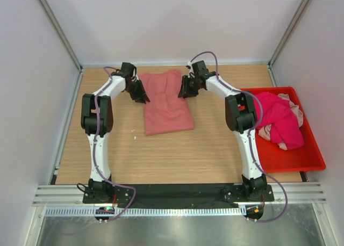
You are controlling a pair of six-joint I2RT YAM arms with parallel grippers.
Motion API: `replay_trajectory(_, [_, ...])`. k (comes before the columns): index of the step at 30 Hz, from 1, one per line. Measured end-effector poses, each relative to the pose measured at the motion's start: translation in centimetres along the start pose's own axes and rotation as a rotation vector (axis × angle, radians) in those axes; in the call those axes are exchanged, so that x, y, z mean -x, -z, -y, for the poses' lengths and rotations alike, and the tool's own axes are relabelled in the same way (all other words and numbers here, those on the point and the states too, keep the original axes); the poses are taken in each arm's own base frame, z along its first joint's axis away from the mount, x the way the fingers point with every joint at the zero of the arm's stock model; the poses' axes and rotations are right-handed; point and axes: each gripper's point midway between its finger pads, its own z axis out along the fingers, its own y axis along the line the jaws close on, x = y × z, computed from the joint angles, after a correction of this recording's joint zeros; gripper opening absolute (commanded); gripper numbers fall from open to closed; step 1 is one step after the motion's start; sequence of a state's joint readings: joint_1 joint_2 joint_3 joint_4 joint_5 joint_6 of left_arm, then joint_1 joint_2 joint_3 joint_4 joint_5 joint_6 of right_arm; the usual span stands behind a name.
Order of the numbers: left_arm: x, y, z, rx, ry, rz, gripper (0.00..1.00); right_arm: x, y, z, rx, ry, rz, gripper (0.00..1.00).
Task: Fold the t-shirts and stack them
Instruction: Fold the tshirt
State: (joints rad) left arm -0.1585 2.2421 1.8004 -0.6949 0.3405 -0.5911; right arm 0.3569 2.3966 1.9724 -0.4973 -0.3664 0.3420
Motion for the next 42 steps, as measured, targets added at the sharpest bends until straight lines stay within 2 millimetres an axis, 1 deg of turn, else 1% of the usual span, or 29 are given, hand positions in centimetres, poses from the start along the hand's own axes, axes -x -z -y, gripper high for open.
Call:
replay_trajectory(1, [0.0, 0.0, -0.1, 0.002, 0.004, -0.002, 0.18, 0.0, 0.0, -0.1, 0.004, -0.002, 0.000, 0.29])
replay_trajectory(2, [-0.1, -0.1, -0.1, 0.004, 0.004, -0.003, 0.18, 0.1, 0.0, -0.1, 0.005, -0.002, 0.001, 0.24])
replay_trajectory(3, [0.0, -0.1, -0.3, 0.008, 0.008, -0.003, 0.15, 0.1, 0.0, -0.3, 0.013, -0.004, 0.000, 0.21])
replay_trajectory(4, [0.0, 0.0, -0.3, 0.009, 0.010, -0.003, 0.15, 0.1, 0.0, -0.4, 0.020, -0.003, 0.000, 0.13])
replay_trajectory(5, [0.0, 0.0, -0.4, 0.011, 0.012, -0.004, 0.13, 0.1, -0.1, -0.5, 0.025, -0.006, -0.001, 0.07])
replay_trajectory(6, [0.0, 0.0, -0.5, 0.013, 0.015, -0.006, 0.09, 0.1, -0.1, -0.5, 0.028, -0.009, -0.001, 0.01])
replay_trajectory(10, [0.2, 0.5, -1.1, 0.042, 0.030, -0.005, 0.03, 0.1, -0.2, -0.1, 0.009, -0.026, 0.001, 0.01])
replay_trajectory(12, [0.5, 0.8, -1.4, 0.054, 0.035, -0.001, 0.02, 0.3, -0.2, 0.3, -0.013, -0.031, 0.010, 0.01])
replay_trajectory(14, [0.8, 1.0, -1.8, 0.066, 0.041, 0.003, 0.02, 0.3, -0.4, 1.1, -0.049, -0.035, 0.023, 0.01])
replay_trajectory(17, [1.0, 0.9, -2.3, 0.078, 0.051, 0.000, 0.07, 0.2, -0.4, 1.9, -0.073, -0.051, 0.029, 0.01])
replay_trajectory(18, [1.1, 0.8, -2.4, 0.079, 0.053, -0.001, 0.22, 0.3, -0.3, 1.9, -0.075, -0.052, 0.032, 0.09])
replay_trajectory(19, [1.1, 0.7, -2.4, 0.081, 0.054, -0.004, 0.28, 0.3, -0.3, 1.9, -0.076, -0.056, 0.032, 0.15])
replay_trajectory(20, [1.1, 0.6, -2.5, 0.084, 0.052, -0.006, 0.33, 0.3, -0.3, 1.9, -0.076, -0.059, 0.031, 0.24])
replay_trajectory(21, [1.1, 0.5, -2.6, 0.087, 0.054, -0.011, 0.44, 0.4, -0.2, 1.9, -0.077, -0.063, 0.031, 0.29])
replay_trajectory(23, [0.9, 0.4, -2.9, 0.098, 0.054, -0.019, 0.54, 0.6, 0.1, 1.8, -0.083, -0.067, 0.031, 0.37])
replay_trajectory(24, [0.8, 0.5, -3.0, 0.104, 0.056, -0.022, 0.62, 0.8, 0.2, 1.9, -0.092, -0.065, 0.036, 0.41])
replay_trajectory(25, [0.7, 0.5, -3.2, 0.111, 0.058, -0.027, 0.64, 0.9, 0.2, 2.1, -0.100, -0.065, 0.038, 0.51])
replay_trajectory(26, [0.6, 0.6, -3.3, 0.120, 0.054, -0.029, 0.65, 0.9, 0.4, 2.4, -0.118, -0.067, 0.035, 0.52])
replay_trajectory(28, [0.3, 0.9, -3.8, 0.140, 0.046, -0.036, 0.64, 0.7, 1.1, 2.8, -0.149, -0.061, 0.023, 0.53])
replay_trajectory(30, [-0.3, 1.7, -3.9, 0.145, 0.043, -0.039, 0.59, -0.1, 2.0, 3.1, -0.174, -0.061, -0.013, 0.53])
replay_trajectory(32, [-1.5, 3.1, -3.8, 0.139, 0.044, -0.044, 0.55, -0.8, 3.4, 2.7, -0.178, -0.064, -0.035, 0.52])
replay_trajectory(33, [-2.1, 4.0, -3.6, 0.126, 0.045, -0.041, 0.49, -1.3, 4.3, 2.4, -0.177, -0.067, -0.044, 0.52])
replay_trajectory(34, [-3.0, 5.0, -3.4, 0.116, 0.051, -0.043, 0.47, -1.8, 5.3, 2.0, -0.171, -0.069, -0.051, 0.51])
replay_trajectory(36, [-4.3, 6.9, -2.5, 0.077, 0.045, -0.030, 0.42, -3.0, 7.2, 0.8, -0.145, -0.070, -0.067, 0.44])
replay_trajectory(38, [-5.4, 8.3, -1.3, 0.031, 0.047, -0.019, 0.40, -4.0, 8.8, -1.1, -0.089, -0.070, -0.077, 0.35])
replay_trajectory(39, [-5.8, 8.8, -0.6, 0.005, 0.043, -0.012, 0.38, -4.5, 9.3, -2.2, -0.046, -0.070, -0.078, 0.19])
replay_trajectory(40, [-6.2, 9.0, 0.2, -0.025, 0.039, -0.008, 0.35, -5.2, 9.6, -3.3, -0.003, -0.074, -0.089, 0.12])
replay_trajectory(41, [-6.6, 9.0, 0.9, -0.053, 0.035, -0.010, 0.32, -5.9, 9.7, -4.2, 0.034, -0.081, -0.100, 0.06])
replay_trajectory(42, [-7.0, 8.7, 1.8, -0.085, 0.035, -0.017, 0.31, -6.7, 9.6, -4.7, 0.070, -0.093, -0.114, 0.01])
